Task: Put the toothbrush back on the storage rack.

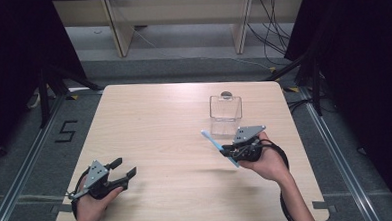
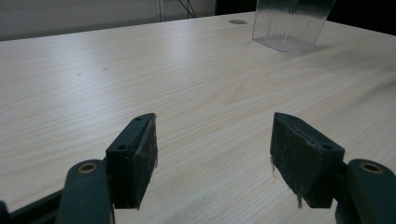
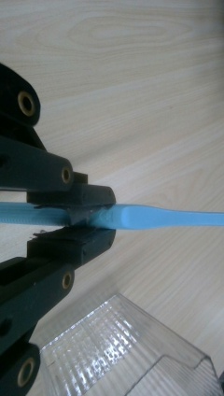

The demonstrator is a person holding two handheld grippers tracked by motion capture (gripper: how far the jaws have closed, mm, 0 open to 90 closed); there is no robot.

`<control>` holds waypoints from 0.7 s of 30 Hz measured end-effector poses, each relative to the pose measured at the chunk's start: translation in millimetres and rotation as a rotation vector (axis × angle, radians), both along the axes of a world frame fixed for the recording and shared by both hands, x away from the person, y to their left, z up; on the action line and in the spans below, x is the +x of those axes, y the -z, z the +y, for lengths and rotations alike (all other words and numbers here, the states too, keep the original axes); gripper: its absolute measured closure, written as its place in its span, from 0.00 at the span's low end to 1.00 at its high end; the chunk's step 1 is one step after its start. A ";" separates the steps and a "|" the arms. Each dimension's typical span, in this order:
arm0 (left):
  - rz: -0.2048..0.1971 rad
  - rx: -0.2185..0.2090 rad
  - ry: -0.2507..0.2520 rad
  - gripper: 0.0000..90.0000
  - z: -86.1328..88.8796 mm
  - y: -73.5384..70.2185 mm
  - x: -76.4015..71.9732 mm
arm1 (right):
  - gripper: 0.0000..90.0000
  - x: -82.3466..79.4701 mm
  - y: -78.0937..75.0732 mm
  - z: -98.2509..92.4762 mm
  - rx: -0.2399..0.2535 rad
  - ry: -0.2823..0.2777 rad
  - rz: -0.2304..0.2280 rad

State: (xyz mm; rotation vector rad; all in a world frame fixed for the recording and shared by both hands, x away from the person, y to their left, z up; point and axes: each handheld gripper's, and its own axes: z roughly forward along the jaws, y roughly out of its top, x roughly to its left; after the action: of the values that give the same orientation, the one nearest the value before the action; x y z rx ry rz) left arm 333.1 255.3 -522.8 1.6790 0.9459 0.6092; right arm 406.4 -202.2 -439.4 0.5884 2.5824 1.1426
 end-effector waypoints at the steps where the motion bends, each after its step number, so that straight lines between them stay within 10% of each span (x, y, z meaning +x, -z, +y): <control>1: 0.001 0.000 0.000 0.35 0.1 0.0 0.2 | 0.88 -0.8 0.3 -1.4 0.011 0.015 -0.003; 21: 0.001 -0.009 -0.001 0.35 0.9 0.1 0.2 | 0.88 -20.2 -5.8 -21.4 0.381 0.346 -0.227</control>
State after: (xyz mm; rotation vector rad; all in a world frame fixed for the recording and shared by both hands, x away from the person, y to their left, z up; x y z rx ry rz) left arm 333.3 256.2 -522.9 1.6709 0.9487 0.6034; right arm 386.2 -223.6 -433.6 0.8870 1.9871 1.4826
